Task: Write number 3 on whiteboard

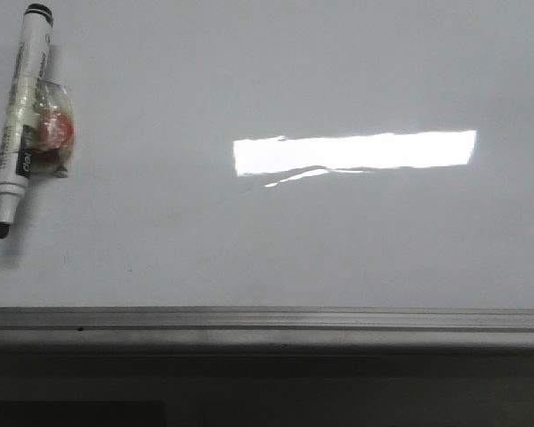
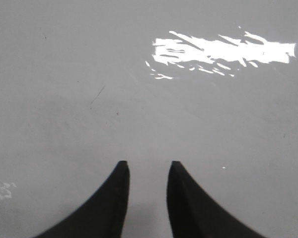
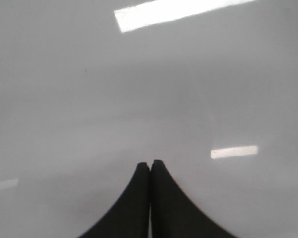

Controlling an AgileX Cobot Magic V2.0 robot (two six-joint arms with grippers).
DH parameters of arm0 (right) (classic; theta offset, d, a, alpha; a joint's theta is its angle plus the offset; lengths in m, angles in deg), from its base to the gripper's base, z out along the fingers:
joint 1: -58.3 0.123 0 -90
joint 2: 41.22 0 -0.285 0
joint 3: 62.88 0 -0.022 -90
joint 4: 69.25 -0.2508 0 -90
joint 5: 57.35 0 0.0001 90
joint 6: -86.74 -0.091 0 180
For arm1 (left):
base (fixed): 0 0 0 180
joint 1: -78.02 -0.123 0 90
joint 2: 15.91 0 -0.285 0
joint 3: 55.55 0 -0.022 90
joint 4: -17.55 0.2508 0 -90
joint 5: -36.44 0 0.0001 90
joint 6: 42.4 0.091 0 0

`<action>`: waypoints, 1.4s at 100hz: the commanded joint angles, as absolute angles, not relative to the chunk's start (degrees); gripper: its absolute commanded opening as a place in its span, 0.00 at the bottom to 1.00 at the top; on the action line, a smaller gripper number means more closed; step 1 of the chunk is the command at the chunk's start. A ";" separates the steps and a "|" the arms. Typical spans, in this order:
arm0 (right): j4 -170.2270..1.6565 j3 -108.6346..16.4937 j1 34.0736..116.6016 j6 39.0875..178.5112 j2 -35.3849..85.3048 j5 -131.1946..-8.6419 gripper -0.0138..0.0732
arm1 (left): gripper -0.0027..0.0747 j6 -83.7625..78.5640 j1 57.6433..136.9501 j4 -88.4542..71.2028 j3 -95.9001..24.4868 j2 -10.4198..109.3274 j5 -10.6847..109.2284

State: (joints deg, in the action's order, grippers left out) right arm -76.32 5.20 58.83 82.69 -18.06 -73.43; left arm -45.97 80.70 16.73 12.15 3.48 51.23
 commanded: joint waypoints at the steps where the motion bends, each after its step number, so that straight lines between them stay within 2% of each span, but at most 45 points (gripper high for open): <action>1: -76.50 3.21 58.50 82.76 -17.21 -68.67 0.08 | 0.46 -46.34 80.55 16.20 10.17 4.53 44.22; 32: -76.50 3.21 58.50 82.76 -17.21 -66.89 0.08 | 0.43 -46.34 83.36 17.55 11.02 4.65 34.88; 43: -76.50 3.21 58.50 82.76 -17.21 -66.89 0.08 | 0.44 -46.34 90.31 16.35 10.64 4.65 34.07; 60: -76.50 3.21 58.50 82.76 -17.21 -66.89 0.08 | 0.57 -46.45 104.30 15.76 10.61 6.01 33.89; 72: -76.50 3.21 58.50 82.76 -17.21 -66.68 0.08 | 0.59 -46.45 113.10 11.40 10.61 12.17 31.93; 86: -76.50 3.21 58.50 82.76 -17.21 -66.11 0.08 | 0.59 -46.33 119.16 9.73 9.09 22.66 30.08; 118: -76.50 3.21 58.50 82.76 -17.21 -64.90 0.08 | 0.59 -46.44 120.06 8.65 7.02 37.37 20.23; 140: -76.50 3.21 58.50 82.76 -17.21 -64.26 0.08 | 0.59 -46.77 120.06 3.15 4.82 44.45 19.38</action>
